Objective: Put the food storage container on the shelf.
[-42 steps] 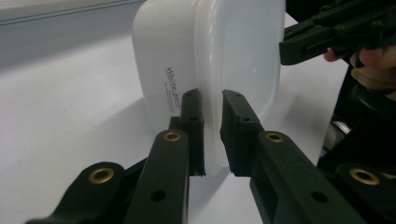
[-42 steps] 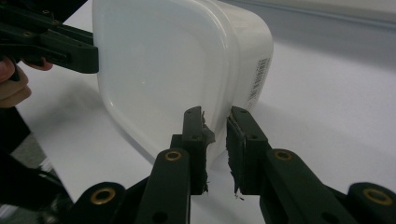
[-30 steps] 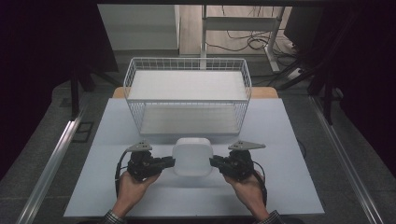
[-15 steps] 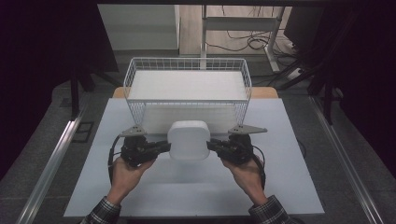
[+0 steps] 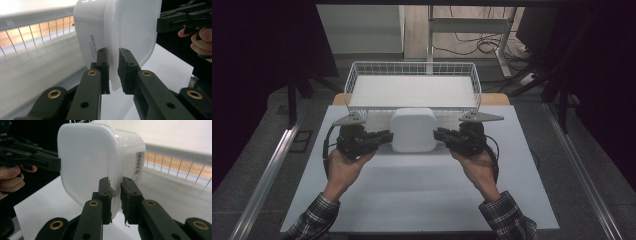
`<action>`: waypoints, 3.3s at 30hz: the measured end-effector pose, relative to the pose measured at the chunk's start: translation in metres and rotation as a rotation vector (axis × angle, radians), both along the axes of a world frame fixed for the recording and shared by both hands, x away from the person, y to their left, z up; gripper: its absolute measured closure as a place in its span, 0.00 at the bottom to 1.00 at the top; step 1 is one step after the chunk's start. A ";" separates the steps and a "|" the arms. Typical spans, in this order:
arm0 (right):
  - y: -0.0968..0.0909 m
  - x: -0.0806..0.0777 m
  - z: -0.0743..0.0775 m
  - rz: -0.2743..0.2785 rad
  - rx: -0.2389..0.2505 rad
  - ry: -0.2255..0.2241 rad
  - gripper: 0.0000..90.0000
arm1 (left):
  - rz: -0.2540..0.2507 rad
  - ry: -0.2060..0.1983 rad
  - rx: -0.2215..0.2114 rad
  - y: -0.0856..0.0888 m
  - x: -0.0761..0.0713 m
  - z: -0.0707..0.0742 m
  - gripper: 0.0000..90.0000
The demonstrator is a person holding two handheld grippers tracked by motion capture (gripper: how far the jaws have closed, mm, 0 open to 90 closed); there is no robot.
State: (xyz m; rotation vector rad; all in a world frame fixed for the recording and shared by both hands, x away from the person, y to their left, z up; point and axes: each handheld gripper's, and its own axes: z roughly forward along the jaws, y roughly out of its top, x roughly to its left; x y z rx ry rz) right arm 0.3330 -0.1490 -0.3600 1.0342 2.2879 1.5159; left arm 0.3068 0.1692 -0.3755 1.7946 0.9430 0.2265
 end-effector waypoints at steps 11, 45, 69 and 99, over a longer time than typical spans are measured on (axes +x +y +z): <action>0.005 0.019 0.038 -0.007 0.027 -0.042 0.87 | 0.012 -0.047 -0.011 0.005 0.020 0.037 0.89; 0.022 0.082 0.077 -0.075 0.018 0.001 0.86 | 0.063 0.002 0.006 0.009 0.080 0.072 0.88; 0.032 0.111 0.070 -0.113 -0.012 0.087 0.79 | 0.093 0.045 -0.007 0.008 0.103 0.069 0.79; 0.044 0.128 0.072 -0.145 -0.068 0.096 0.62 | 0.141 0.080 0.078 -0.002 0.128 0.072 0.63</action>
